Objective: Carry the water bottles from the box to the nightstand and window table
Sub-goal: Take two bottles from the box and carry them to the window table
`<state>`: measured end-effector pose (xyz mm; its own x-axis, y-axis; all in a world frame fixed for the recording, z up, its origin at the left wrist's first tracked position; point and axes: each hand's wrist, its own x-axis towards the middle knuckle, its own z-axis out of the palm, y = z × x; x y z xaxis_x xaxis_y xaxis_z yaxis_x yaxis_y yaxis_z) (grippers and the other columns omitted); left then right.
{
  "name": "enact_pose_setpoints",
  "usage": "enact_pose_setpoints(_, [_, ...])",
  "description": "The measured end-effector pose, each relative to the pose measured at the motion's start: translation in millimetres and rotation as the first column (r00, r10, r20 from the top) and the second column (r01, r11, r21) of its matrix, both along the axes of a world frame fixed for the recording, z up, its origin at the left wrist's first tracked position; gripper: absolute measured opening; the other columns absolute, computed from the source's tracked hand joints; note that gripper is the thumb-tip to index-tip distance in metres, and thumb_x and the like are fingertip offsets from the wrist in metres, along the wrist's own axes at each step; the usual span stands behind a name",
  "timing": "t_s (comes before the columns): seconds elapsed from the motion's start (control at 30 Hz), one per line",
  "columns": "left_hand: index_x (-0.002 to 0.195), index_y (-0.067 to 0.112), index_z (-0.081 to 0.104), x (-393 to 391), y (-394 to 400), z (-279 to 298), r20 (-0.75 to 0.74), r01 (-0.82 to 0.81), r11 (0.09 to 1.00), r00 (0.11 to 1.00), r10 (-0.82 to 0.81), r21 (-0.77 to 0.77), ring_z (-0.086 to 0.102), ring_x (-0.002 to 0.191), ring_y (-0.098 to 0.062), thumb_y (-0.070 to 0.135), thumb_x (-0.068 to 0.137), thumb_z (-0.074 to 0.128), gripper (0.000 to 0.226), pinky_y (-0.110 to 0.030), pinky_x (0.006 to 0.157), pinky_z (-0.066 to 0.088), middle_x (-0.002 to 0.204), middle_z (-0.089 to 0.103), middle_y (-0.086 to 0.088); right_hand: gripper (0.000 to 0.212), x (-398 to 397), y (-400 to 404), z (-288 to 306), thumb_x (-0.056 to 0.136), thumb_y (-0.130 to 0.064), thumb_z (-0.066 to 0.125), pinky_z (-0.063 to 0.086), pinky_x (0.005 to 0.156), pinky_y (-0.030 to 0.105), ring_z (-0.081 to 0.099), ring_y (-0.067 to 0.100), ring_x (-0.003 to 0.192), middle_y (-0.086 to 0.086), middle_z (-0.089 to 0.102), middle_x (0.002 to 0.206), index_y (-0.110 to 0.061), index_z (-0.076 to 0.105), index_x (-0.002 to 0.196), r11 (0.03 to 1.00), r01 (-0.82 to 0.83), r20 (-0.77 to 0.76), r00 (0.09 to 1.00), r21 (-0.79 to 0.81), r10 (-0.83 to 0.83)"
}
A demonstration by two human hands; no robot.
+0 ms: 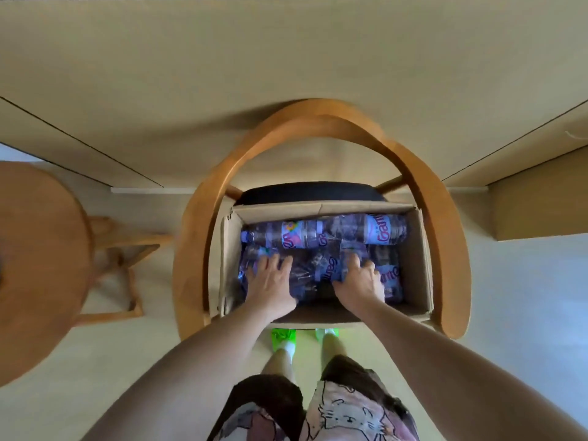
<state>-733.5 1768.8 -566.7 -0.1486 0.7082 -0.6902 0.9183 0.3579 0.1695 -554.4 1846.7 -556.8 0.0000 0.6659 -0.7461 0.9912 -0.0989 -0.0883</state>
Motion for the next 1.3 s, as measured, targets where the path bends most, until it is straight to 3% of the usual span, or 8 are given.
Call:
enact_pose_setpoints(0.17, [0.158, 0.026, 0.024, 4.3, 2.6, -30.7, -0.043, -0.012, 0.999, 0.999, 0.010, -0.045, 0.016, 0.151, -0.033, 0.026, 0.076, 0.079, 0.099, -0.064, 0.119, 0.018, 0.162, 0.026, -0.003, 0.112, -19.7, 9.8, -31.0, 0.082, -0.045, 0.077, 0.043, 0.101, 0.049, 0.036, 0.044, 0.131, 0.023, 0.024, 0.149, -0.014, 0.000, 0.157, 0.996, 0.089, 0.148, 0.985, -0.010, -0.087])
enact_pose_setpoints(0.27, [0.157, 0.026, 0.026, 8.8, 5.8, -46.2, -0.082, -0.008, 0.999, 0.997, 0.005, -0.039, 0.019, 0.152, -0.033, 0.013, 0.077, 0.076, 0.095, -0.071, 0.119, 0.008, 0.158, 0.031, -0.001, 0.122, -29.8, 13.5, -48.2, 0.075, -0.044, 0.084, 0.044, 0.099, 0.051, 0.037, 0.047, 0.128, 0.028, 0.023, 0.149, -0.011, -0.001, 0.155, 0.993, 0.111, 0.226, 0.967, 0.038, -0.117])
enact_pose_setpoints(0.43, [0.148, 0.028, 0.039, 6.1, 11.1, -60.5, -0.132, 0.037, 0.999, 0.991, -0.034, 0.016, 0.036, 0.140, -0.030, 0.007, 0.076, 0.076, 0.084, -0.073, 0.116, 0.011, 0.144, 0.044, 0.001, 0.136, -40.5, 11.2, -70.6, 0.065, -0.052, 0.089, 0.044, 0.100, 0.056, 0.039, 0.050, 0.127, 0.033, 0.026, 0.148, -0.005, -0.004, 0.151, 0.990, 0.117, 0.283, 0.950, 0.083, -0.136])
enact_pose_setpoints(0.63, [0.140, 0.027, 0.046, 5.6, 11.7, -61.4, -0.145, 0.065, 0.997, 0.988, -0.058, 0.038, 0.042, 0.134, -0.030, 0.007, 0.075, 0.079, 0.077, -0.072, 0.114, 0.020, 0.136, 0.050, 0.001, 0.116, -23.1, 8.6, -76.3, 0.076, -0.037, 0.086, 0.046, 0.096, 0.055, 0.045, 0.047, 0.124, 0.027, 0.037, 0.144, -0.006, 0.001, 0.148, 0.991, 0.012, 0.226, 0.973, 0.136, -0.043])
enact_pose_setpoints(0.73, [0.139, 0.026, 0.047, 2.0, 15.8, -57.5, -0.124, 0.052, 0.998, 0.991, -0.048, 0.025, 0.044, 0.132, -0.030, 0.007, 0.074, 0.079, 0.075, -0.072, 0.112, 0.026, 0.135, 0.052, 0.000, 0.110, -6.6, 10.7, -70.2, 0.078, -0.039, 0.084, 0.049, 0.092, 0.051, 0.047, 0.043, 0.123, 0.025, 0.041, 0.140, -0.008, 0.005, 0.148, 0.990, -0.056, 0.161, 0.986, 0.128, 0.035])
enact_pose_setpoints(1.0, [0.142, 0.026, 0.041, 2.4, 13.2, -20.9, -0.014, -0.116, 0.989, 0.993, 0.115, -0.095, 0.044, 0.134, -0.033, 0.013, 0.073, 0.079, 0.080, -0.059, 0.103, 0.040, 0.143, 0.048, -0.003, 0.107, -0.2, 23.4, -41.9, 0.073, -0.040, 0.084, 0.050, 0.095, 0.043, 0.056, 0.039, 0.123, 0.018, 0.049, 0.137, -0.011, 0.016, 0.151, 0.999, 0.044, -0.010, 0.999, 0.003, -0.044])
enact_pose_setpoints(1.2, [0.140, 0.027, 0.045, 0.2, 21.5, 21.5, 0.028, -0.141, 0.986, 0.989, 0.144, -0.089, 0.050, 0.131, -0.030, 0.016, 0.065, 0.086, 0.086, -0.052, 0.100, 0.044, 0.140, 0.053, 0.002, 0.094, -0.7, 27.2, -5.1, 0.067, -0.032, 0.082, 0.052, 0.088, 0.040, 0.062, 0.034, 0.117, 0.011, 0.059, 0.127, -0.017, 0.031, 0.145, 0.988, -0.135, -0.021, 0.991, -0.073, 0.134])
enact_pose_setpoints(1.3, [0.143, 0.029, 0.045, -6.3, 29.9, 47.0, 0.060, -0.212, 0.976, 0.975, 0.215, -0.041, 0.053, 0.130, -0.028, 0.017, 0.061, 0.086, 0.092, -0.050, 0.100, 0.049, 0.143, 0.054, 0.003, 0.088, 0.3, 36.6, 16.7, 0.062, -0.028, 0.086, 0.052, 0.074, 0.036, 0.064, 0.030, 0.103, 0.006, 0.061, 0.111, -0.015, 0.039, 0.136, 0.979, -0.161, -0.042, 0.987, -0.122, 0.156])
